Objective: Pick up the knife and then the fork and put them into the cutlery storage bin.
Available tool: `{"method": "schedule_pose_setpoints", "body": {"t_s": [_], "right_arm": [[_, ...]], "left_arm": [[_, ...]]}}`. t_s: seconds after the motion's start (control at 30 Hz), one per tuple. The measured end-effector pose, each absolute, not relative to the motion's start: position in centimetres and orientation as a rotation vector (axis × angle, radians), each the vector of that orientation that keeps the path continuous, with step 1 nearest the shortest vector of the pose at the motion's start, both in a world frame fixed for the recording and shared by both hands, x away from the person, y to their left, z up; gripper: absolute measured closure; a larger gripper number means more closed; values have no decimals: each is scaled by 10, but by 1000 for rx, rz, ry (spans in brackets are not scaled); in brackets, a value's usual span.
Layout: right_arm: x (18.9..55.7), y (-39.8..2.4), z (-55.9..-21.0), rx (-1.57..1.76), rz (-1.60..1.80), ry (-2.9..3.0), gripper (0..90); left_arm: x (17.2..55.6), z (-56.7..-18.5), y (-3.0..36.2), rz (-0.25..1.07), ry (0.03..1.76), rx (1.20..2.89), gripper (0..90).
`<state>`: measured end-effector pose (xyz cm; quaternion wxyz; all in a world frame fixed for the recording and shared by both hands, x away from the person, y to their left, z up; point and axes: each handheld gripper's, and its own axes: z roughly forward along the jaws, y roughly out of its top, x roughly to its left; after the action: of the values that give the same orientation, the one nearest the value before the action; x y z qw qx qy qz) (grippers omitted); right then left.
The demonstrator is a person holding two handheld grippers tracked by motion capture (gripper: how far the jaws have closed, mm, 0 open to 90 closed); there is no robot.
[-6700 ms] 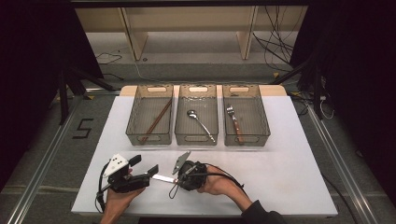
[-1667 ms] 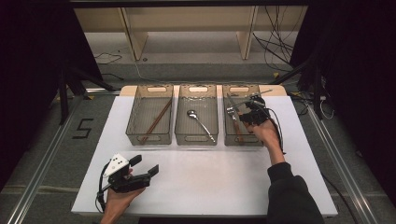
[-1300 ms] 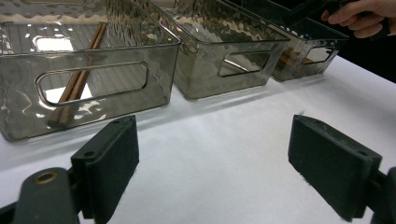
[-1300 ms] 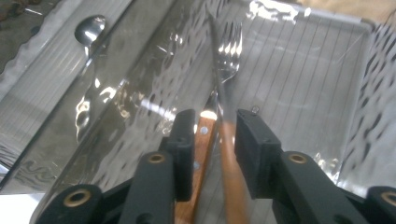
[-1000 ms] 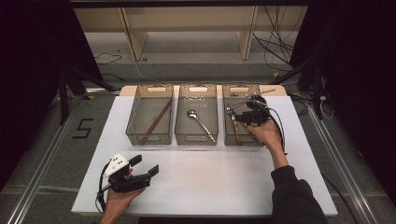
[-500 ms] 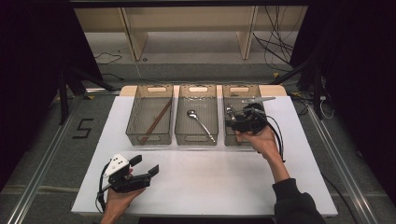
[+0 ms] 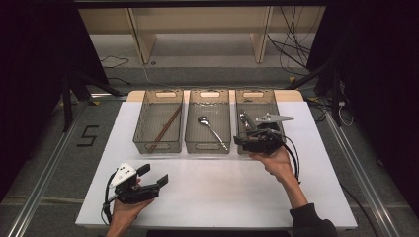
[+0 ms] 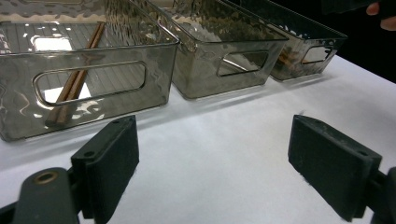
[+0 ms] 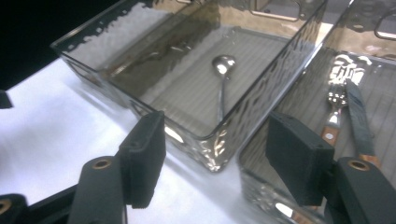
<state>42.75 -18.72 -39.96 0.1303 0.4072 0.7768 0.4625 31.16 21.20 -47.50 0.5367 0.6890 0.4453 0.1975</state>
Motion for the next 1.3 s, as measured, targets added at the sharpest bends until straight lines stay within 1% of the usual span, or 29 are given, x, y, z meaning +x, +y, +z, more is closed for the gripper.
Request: {"method": "schedule_pose_setpoints", "body": {"t_s": [0.43, 1.0, 1.3], "right_arm": [[401, -186, -411, 1108, 1445, 2269, 297], [373, -193, -416, 1043, 1532, 2234, 281], [357, -197, -427, 1020, 1538, 2217, 261]], "left_arm": [[312, -474, 210, 464, 1056, 1643, 162], [312, -474, 210, 460, 1051, 1646, 162], [310, -474, 212, 457, 1048, 1643, 162]]}}
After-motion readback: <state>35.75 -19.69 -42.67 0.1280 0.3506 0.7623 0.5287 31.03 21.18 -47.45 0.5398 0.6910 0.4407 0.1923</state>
